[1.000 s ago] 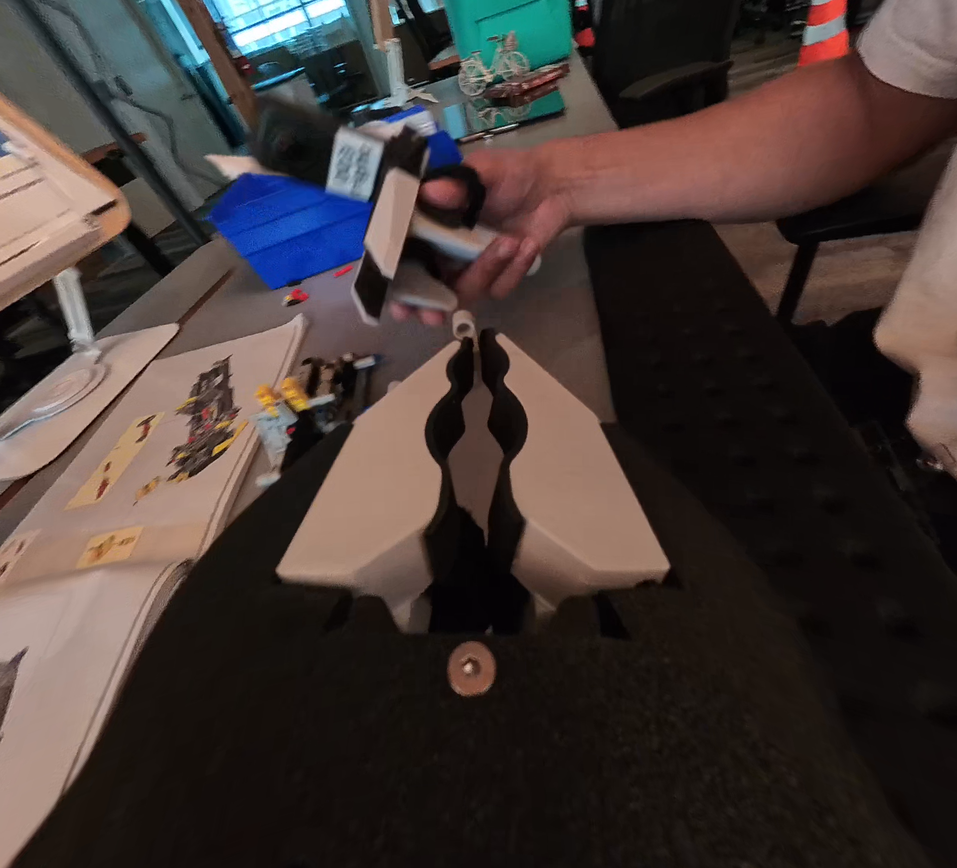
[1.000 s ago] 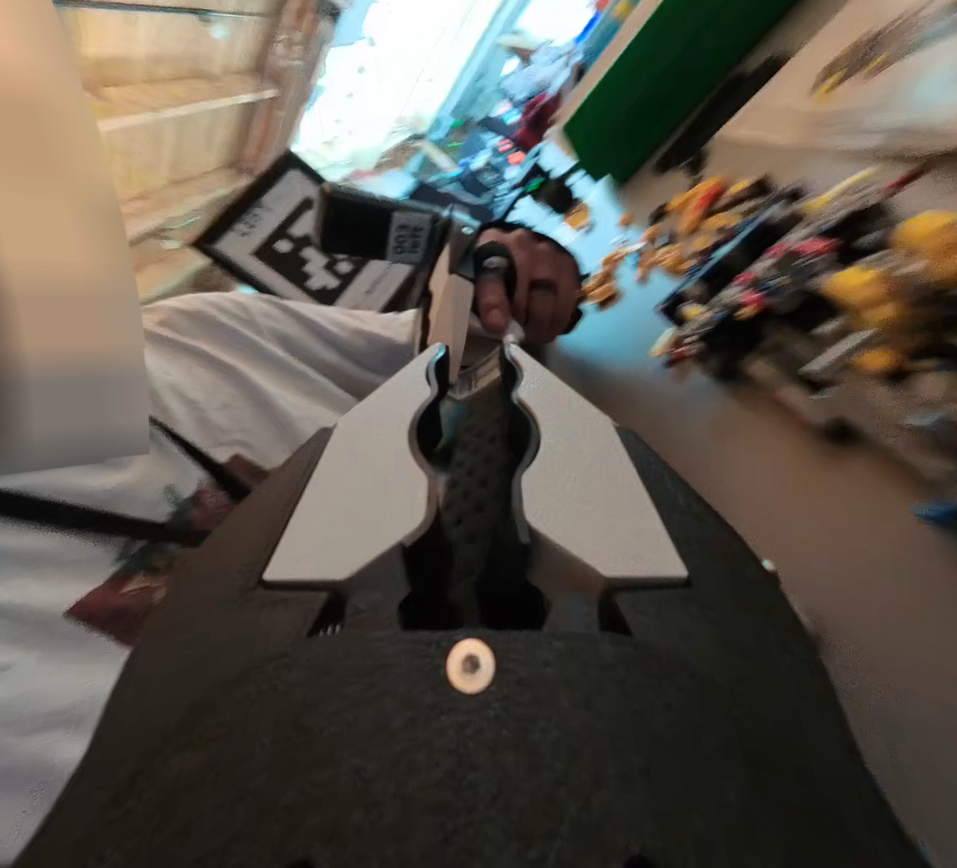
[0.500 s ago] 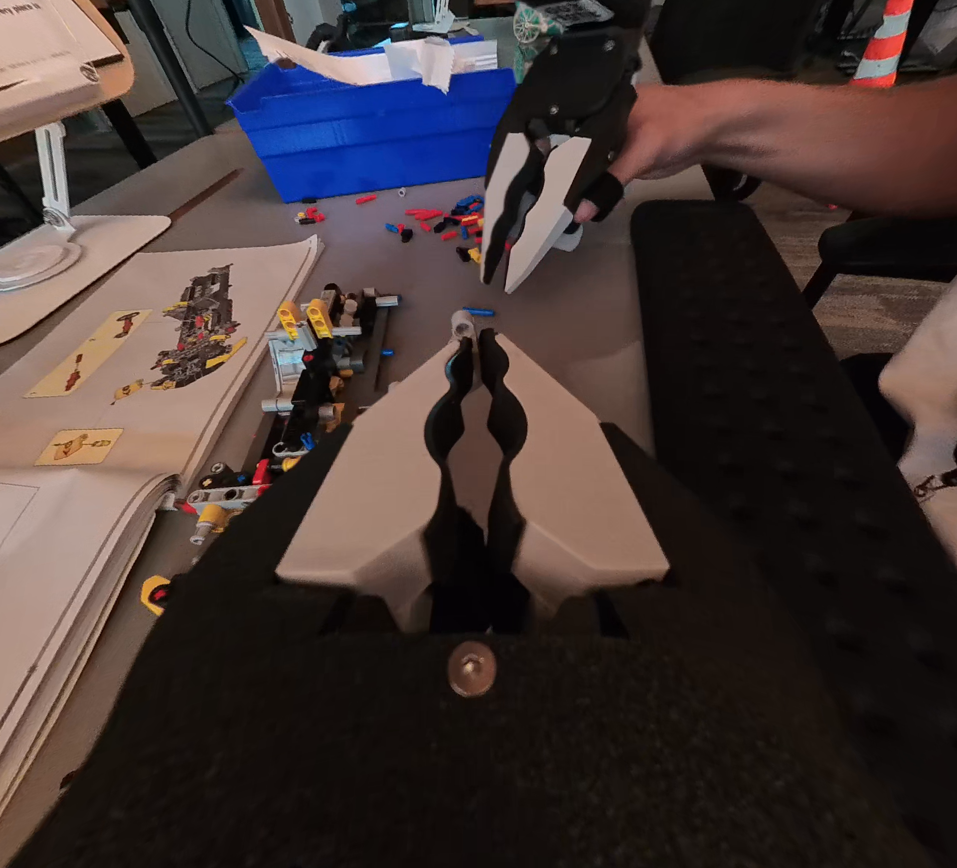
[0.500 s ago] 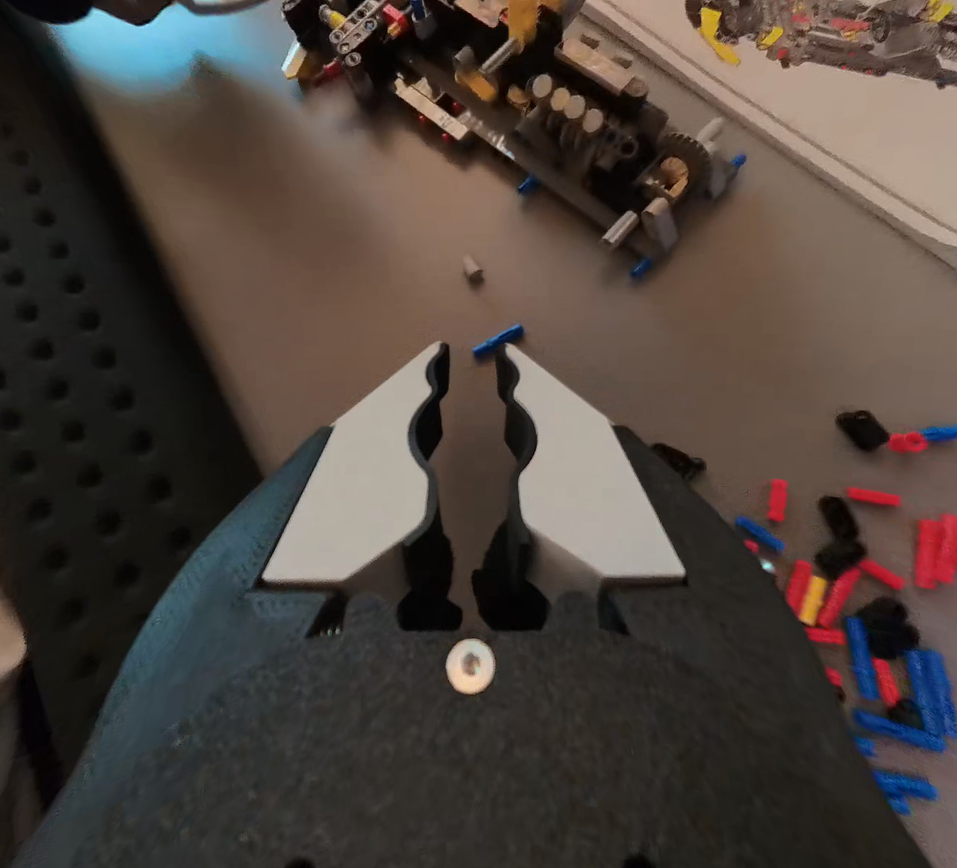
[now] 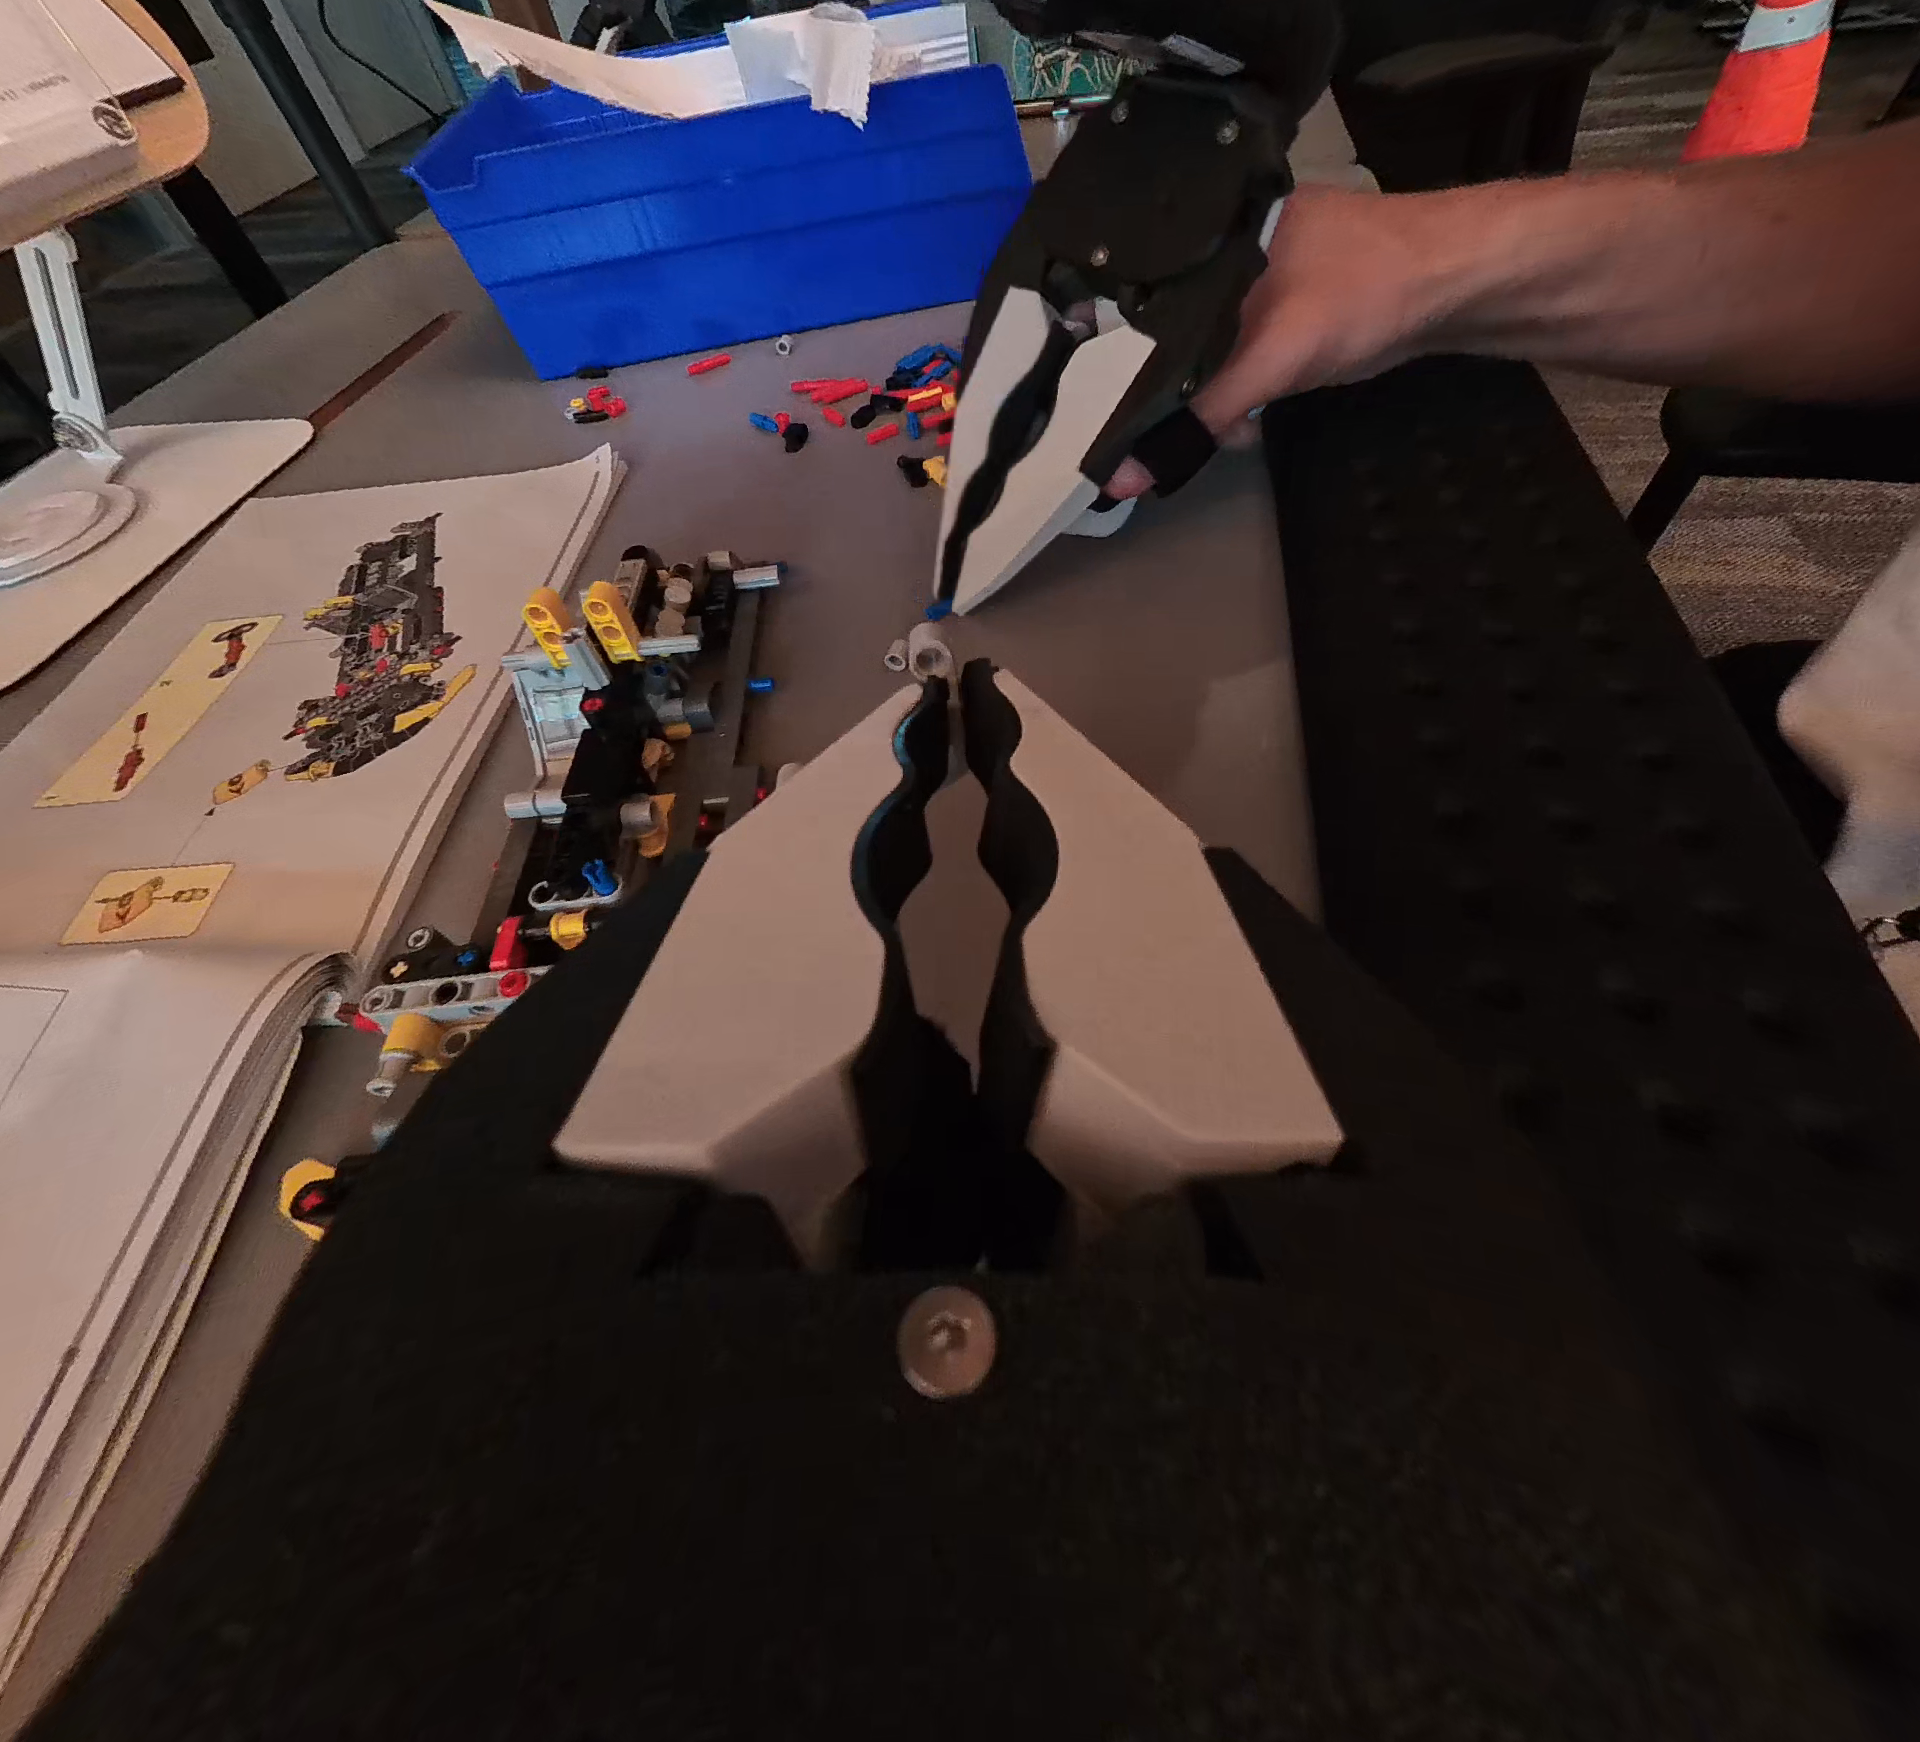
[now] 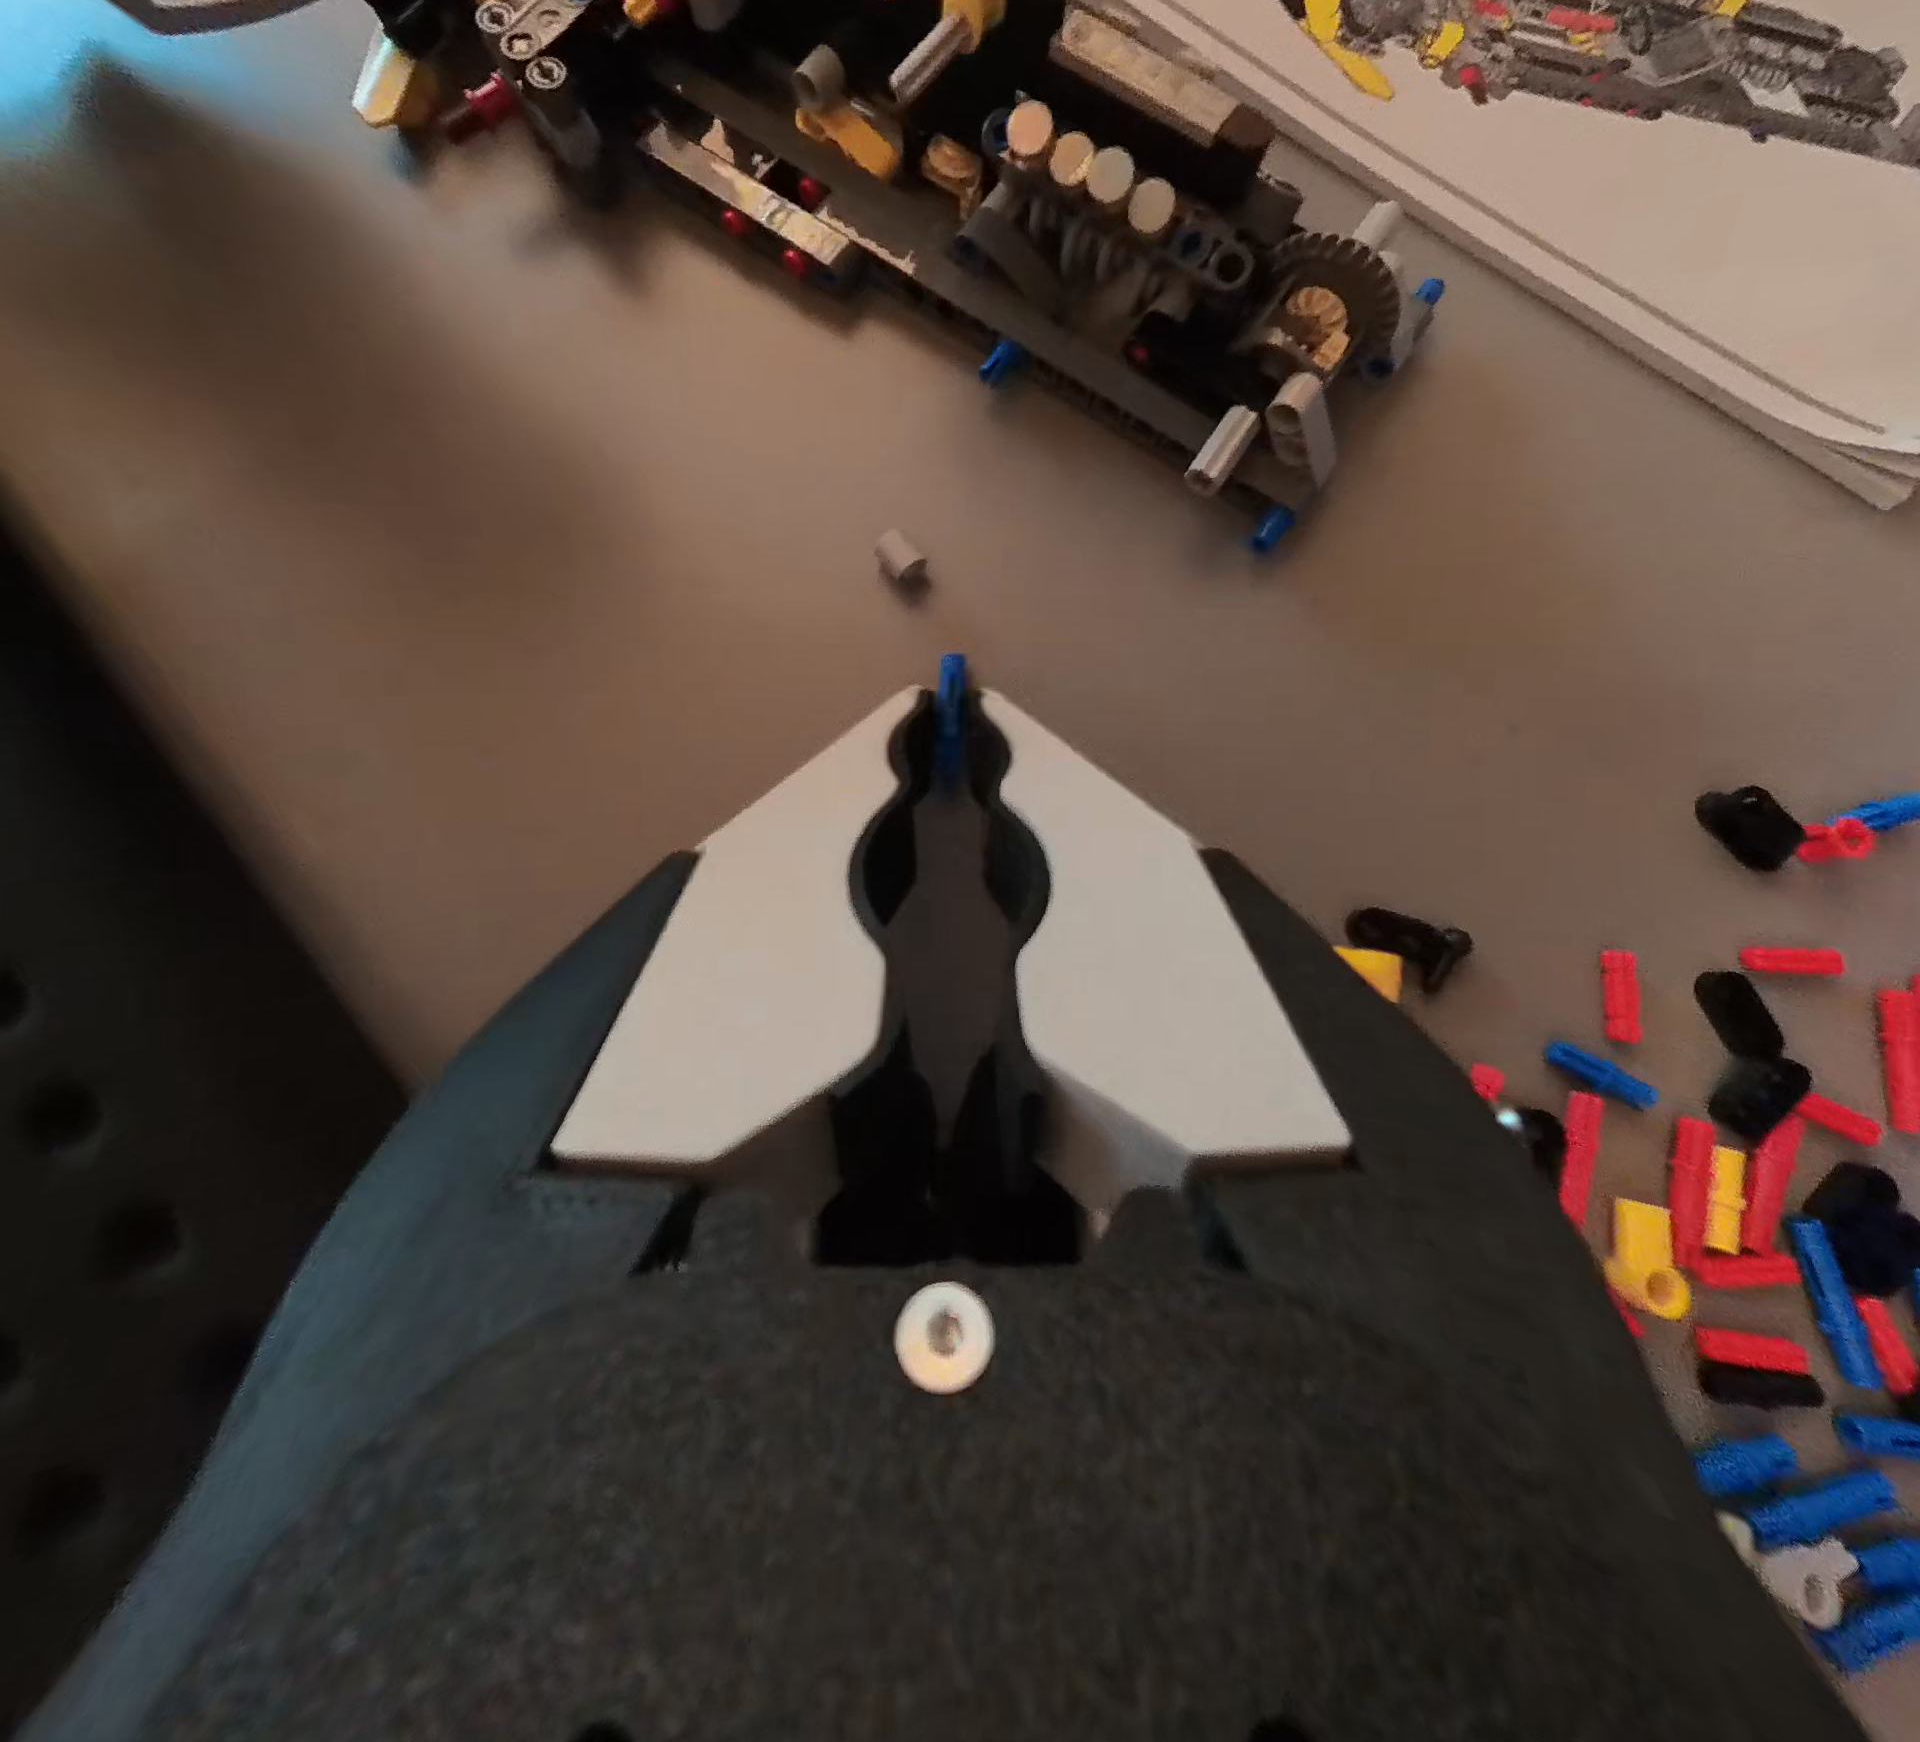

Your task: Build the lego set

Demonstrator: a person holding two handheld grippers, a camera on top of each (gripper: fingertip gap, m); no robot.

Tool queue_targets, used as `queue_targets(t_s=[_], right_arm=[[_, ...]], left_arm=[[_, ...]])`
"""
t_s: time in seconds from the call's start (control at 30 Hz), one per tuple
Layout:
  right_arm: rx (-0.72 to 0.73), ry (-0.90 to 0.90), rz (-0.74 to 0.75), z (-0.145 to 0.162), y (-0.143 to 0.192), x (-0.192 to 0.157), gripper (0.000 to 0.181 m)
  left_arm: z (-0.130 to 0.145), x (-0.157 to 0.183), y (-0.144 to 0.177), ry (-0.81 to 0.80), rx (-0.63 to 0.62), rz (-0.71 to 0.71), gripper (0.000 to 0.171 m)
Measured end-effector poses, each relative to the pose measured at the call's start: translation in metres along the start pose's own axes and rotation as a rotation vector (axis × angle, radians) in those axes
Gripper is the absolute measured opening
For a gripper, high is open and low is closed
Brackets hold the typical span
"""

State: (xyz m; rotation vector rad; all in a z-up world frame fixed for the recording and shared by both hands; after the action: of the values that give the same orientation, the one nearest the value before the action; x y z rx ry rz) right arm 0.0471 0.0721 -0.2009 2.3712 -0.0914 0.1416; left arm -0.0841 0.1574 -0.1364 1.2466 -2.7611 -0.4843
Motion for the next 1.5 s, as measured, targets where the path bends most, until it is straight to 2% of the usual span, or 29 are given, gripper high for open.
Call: queue_targets(t_s=[0.1, 0.23, 0.43, 0.57, 0.7, 0.83, 1.2, 1.3, 1.43, 1.5], right_arm=[[-0.008, 0.002, -0.008, 0.0, 0.0, 0.0, 0.004], [-0.183, 0.061, -0.098, 0.0, 0.014, 0.009, 0.004], [-0.767, 0.347, -0.28, 0.019, 0.051, 0.022, 0.004], [-1.155, 0.473, -0.245, 0.04, 0.061, 0.028, 0.003], [-1.39, 0.484, -0.196, 0.052, 0.071, 0.025, 0.003], [-1.443, 0.501, -0.155, 0.057, 0.069, 0.026, 0.003], [-1.406, 0.527, -0.125, 0.055, 0.065, 0.026, 0.004], [-1.398, 0.494, -0.133, 0.055, 0.064, 0.022, 0.02], [-1.313, 0.532, -0.127, 0.049, 0.065, 0.026, 0.024], [-1.18, 0.528, -0.147, 0.041, 0.068, 0.027, 0.027]], left_arm=[[0.001, 0.0, 0.0, -0.007, -0.008, -0.003, 0.0], [0.002, -0.001, -0.001, -0.023, -0.017, -0.011, 0.0], [0.004, -0.003, 0.0, -0.044, -0.035, -0.03, 0.0], [0.006, -0.003, 0.001, -0.062, -0.051, -0.043, 0.0], [0.003, -0.003, 0.004, -0.085, -0.049, -0.059, 0.0], [0.002, -0.001, 0.004, -0.103, -0.049, -0.057, 0.0], [0.002, 0.004, 0.001, -0.136, -0.066, -0.047, 0.0], [0.002, 0.005, 0.001, -0.141, -0.065, -0.048, 0.0], [0.002, 0.006, 0.001, -0.144, -0.067, -0.047, 0.0], [0.002, 0.006, 0.001, -0.147, -0.067, -0.05, 0.0]])
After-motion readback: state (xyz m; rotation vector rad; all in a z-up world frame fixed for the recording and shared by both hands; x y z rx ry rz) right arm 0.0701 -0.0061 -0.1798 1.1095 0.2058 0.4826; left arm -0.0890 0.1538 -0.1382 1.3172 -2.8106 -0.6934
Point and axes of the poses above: each gripper's, where its closed fingertips meet, y back along the fingers, z out of its underside, x = y × z across the jaws, the point moved 3 cm from there along y, back along the fingers, and after that the axes turned 9 degrees about z, right-handed, at the moved point
